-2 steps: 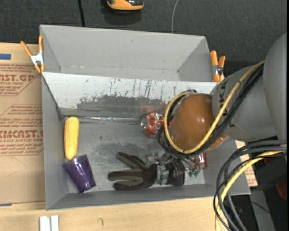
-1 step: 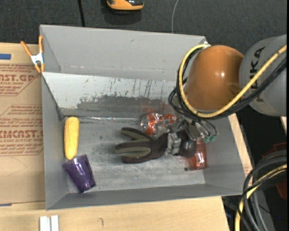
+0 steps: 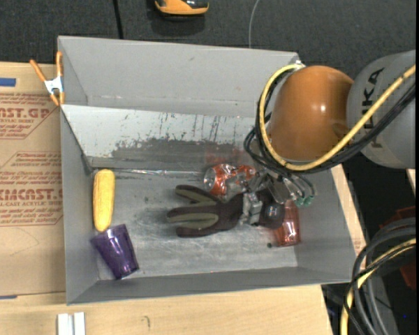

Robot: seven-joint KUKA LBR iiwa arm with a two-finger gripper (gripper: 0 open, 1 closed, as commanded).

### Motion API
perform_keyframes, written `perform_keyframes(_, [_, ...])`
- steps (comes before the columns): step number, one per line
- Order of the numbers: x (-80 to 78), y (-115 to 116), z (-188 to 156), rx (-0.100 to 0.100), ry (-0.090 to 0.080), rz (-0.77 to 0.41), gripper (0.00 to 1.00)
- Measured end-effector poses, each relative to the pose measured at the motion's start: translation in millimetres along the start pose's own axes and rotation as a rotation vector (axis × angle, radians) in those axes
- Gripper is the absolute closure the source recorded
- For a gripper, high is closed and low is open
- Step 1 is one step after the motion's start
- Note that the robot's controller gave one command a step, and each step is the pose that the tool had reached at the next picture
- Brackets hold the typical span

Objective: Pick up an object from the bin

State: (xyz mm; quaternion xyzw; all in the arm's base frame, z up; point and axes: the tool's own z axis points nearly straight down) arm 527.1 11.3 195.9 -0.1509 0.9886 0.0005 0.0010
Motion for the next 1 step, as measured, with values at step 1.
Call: perform_keyframes(1, [-6.4, -9.2, -54.1, -0.001, 0.005, -0.011, 1.00])
